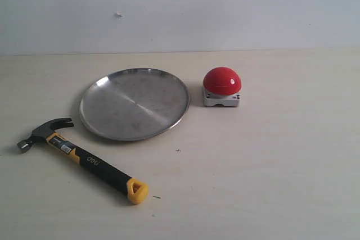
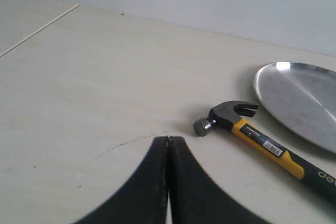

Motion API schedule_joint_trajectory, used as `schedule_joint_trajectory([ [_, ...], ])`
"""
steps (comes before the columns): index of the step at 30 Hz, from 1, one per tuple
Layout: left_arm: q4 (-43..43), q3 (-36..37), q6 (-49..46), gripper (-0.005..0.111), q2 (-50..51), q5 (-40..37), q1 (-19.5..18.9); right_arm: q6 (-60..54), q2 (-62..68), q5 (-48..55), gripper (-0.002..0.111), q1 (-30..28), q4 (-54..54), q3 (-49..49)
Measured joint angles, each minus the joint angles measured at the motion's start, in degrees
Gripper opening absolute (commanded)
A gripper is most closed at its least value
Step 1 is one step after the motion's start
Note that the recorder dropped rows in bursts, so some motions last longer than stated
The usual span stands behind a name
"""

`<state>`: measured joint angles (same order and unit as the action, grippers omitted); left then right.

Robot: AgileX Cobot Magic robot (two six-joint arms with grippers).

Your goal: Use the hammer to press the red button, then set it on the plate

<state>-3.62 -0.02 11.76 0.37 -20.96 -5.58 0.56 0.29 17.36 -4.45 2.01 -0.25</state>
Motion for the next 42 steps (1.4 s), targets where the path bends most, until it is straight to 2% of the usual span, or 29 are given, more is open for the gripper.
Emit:
schedule_joint_trajectory([
  [16, -1.1, 0.0, -2.0, 0.0, 0.0, 0.3, 0.0, 0.0, 0.0, 0.0, 0.0, 0.0, 0.0, 0.0],
  [18, -1.5, 0.0, -2.3, 0.0, 0.0, 5.0, 0.0, 0.0, 0.0, 0.0, 0.0, 0.0, 0.0, 0.0],
  [19, -1.5, 0.1, -1.9, 0.0, 0.0, 11.4, 0.0, 0.0, 0.0, 0.0, 0.0, 0.0, 0.0, 0.0],
  [20, -1.5, 0.1, -1.2, 0.0, 0.0, 14.5, 0.0, 0.0, 0.0, 0.0, 0.0, 0.0, 0.0, 0.0],
  [22, -1.5, 0.1, 2.3, 0.0, 0.0, 27.4, 0.0, 0.0, 0.0, 0.0, 0.0, 0.0, 0.0, 0.0],
  [24, -1.5, 0.1, 4.2, 0.0, 0.0, 32.1, 0.0, 0.0, 0.0, 0.0, 0.0, 0.0, 0.0, 0.0],
  [27, -1.7, 0.1, 18.2, 0.0, 0.0, 41.0, 0.0, 0.0, 0.0, 0.0, 0.0, 0.0, 0.0, 0.0],
  [29, -1.7, 0.1, 26.8, 0.0, 0.0, 44.2, 0.0, 0.0, 0.0, 0.0, 0.0, 0.0, 0.0, 0.0],
  [33, 6.3, -0.8, 29.1, 0.0, -0.1, 50.6, 0.0, 0.0, 0.0, 0.0, 0.0, 0.0, 0.0, 0.0],
  [39, 18.1, -11.2, 16.3, 0.0, 8.4, 54.9, 0.0, 0.0, 0.0, 0.0, 0.0, 0.0, 0.0, 0.0],
  [42, 20.3, -19.6, 11.3, 0.0, 16.6, 49.1, 0.0, 0.0, 0.0, 0.0, 0.0, 0.0, 0.0, 0.0],
])
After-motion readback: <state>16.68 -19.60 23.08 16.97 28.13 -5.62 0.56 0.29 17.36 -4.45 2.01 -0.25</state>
